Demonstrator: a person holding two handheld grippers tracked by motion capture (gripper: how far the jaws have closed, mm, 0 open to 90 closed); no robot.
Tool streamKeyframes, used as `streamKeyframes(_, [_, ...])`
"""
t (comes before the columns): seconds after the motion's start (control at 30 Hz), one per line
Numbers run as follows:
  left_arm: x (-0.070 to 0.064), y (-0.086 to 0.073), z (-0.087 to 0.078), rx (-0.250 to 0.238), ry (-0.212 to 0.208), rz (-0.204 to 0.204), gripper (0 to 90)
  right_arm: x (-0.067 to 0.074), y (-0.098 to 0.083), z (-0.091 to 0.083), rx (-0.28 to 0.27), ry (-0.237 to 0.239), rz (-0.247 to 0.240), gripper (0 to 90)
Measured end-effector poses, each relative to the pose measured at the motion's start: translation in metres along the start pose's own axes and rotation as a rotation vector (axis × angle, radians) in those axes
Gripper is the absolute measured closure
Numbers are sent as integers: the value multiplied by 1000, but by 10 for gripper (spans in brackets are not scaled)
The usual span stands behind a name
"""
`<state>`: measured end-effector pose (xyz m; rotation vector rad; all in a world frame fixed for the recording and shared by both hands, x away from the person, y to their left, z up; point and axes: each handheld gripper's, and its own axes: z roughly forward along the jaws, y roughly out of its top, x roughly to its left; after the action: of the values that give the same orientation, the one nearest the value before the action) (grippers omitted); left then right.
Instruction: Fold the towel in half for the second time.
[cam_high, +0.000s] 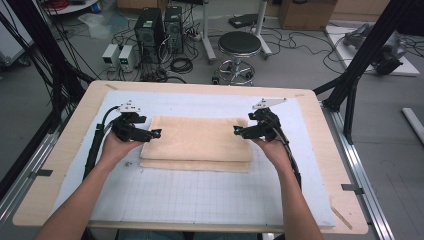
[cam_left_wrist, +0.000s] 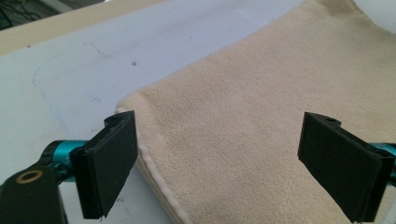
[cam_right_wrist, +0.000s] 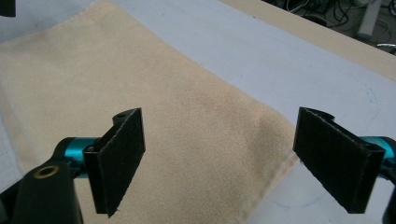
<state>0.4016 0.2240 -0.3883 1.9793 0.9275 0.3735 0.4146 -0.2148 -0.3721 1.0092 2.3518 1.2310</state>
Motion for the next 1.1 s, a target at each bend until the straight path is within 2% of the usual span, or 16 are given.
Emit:
streamKeyframes(0.13, [-2,-5,-7,-11,-3,6,114,2,-4,-4,-10,5,8,134])
streamKeyframes(0.57, [-9,-20,-27,-37,-7,19,98,13,-16,-12,-7,6,-17,126])
streamKeyframes(0.8, [-12,-32,-34,-17,-8,14,83,12,-29,-18,-8,-2,-24,126])
streamKeyframes(0.83, [-12,-32,-35,-7,-6,19,82,13,-31,-19,-8,-3,-21,126])
streamKeyframes(0.97, [-14,-32,-41,-20,-2,20,76,13,-36,-25,0,-1,-12,120])
streamKeyframes(1.1, [-17,-31,-44,-17,-5,28,66,16,-35,-29,2,0,-21,118])
